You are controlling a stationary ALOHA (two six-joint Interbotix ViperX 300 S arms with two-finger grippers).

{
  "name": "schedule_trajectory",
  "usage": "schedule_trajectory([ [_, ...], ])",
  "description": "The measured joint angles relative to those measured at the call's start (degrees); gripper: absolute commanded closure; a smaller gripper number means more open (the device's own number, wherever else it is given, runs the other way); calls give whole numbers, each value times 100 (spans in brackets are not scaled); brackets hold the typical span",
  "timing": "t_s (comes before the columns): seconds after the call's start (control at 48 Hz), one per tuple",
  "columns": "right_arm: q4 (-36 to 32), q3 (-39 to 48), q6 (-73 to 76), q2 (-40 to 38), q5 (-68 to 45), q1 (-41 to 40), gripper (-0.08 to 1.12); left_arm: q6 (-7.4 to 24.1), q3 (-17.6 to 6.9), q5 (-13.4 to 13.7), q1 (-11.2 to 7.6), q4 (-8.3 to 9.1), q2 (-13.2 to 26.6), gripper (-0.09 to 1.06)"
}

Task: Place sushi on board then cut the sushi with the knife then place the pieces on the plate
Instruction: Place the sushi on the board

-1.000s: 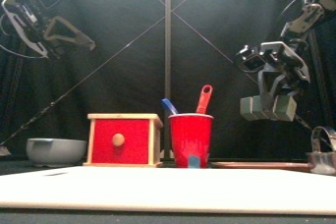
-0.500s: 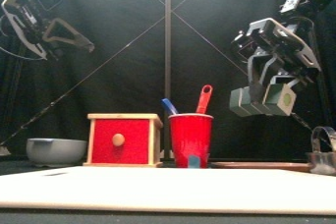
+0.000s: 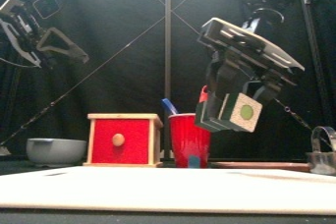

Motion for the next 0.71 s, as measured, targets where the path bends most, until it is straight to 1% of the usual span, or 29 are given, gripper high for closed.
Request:
schedule_trajectory([
  [0.167, 466, -659, 62, 483, 589, 149, 45, 0, 18, 0, 0, 0, 0, 98],
  [0.354, 914, -1178, -9, 914, 1028, 132, 45, 0, 35, 9, 0, 0, 0, 98],
  [0.479, 1055, -1371, 35, 1134, 1230, 105, 45, 0, 35, 9, 0, 0, 0, 98],
  [0.708, 958, -1872, 62, 1521, 1670, -53, 45, 0, 44, 9, 0, 18, 0, 98],
])
